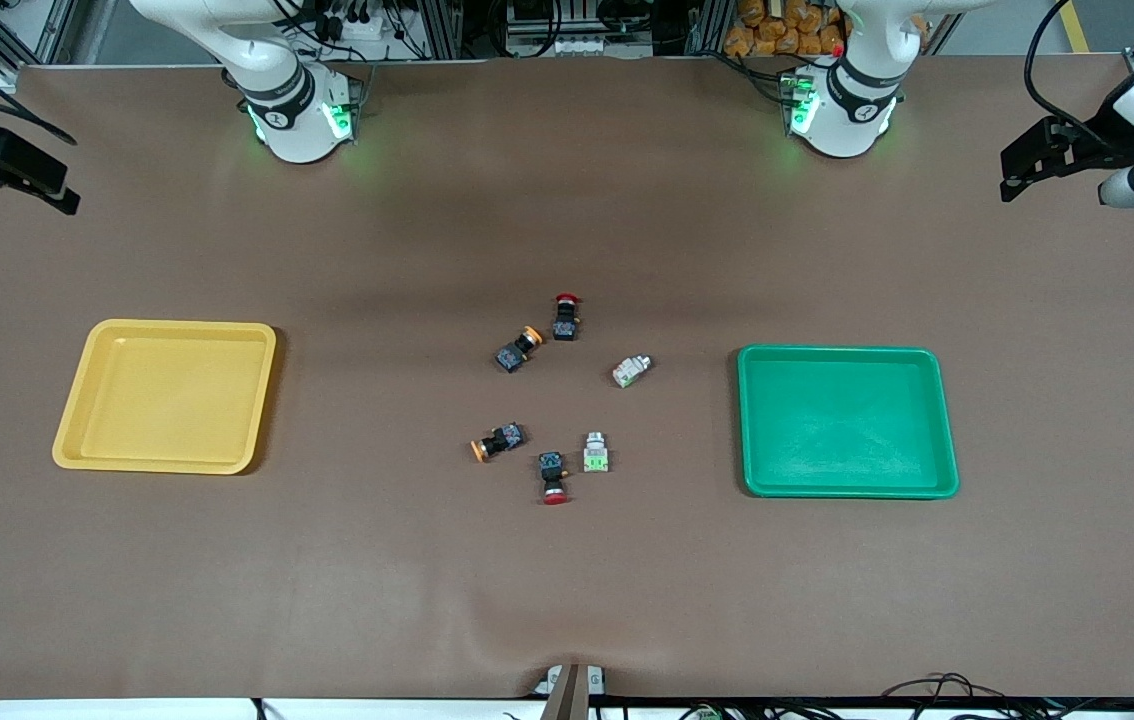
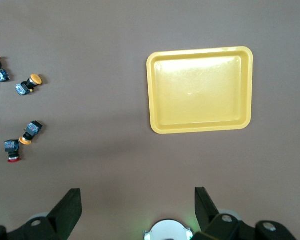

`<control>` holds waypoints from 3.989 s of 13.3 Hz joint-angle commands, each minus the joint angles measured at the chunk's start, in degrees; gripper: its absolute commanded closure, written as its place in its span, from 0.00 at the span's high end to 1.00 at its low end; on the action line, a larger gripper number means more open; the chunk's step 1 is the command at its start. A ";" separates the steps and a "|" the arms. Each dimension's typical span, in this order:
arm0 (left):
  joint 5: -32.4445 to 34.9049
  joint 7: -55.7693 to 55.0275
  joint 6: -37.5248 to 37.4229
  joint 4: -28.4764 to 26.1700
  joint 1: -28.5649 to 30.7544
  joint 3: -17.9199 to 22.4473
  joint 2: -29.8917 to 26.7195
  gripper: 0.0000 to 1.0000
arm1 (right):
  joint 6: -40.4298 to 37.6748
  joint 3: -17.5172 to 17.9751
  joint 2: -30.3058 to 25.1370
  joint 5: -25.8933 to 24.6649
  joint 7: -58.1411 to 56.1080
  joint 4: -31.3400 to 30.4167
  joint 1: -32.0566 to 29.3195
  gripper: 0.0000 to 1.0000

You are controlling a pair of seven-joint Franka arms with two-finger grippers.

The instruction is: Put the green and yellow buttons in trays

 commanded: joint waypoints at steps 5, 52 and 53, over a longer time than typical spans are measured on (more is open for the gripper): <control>0.05 0.81 -1.08 2.10 0.54 0.26 0.02 1.00 | -0.75 -0.68 -0.70 -0.60 -0.69 0.31 0.72 1.00; 6.73 -68.97 49.18 -3.26 -25.03 -9.76 49.32 1.00 | 7.77 -0.77 11.07 4.49 23.27 -6.28 3.61 1.00; 6.73 -69.85 49.63 -3.26 -25.21 -9.76 49.68 1.00 | 8.82 -0.77 11.43 4.76 25.22 -6.63 4.05 1.00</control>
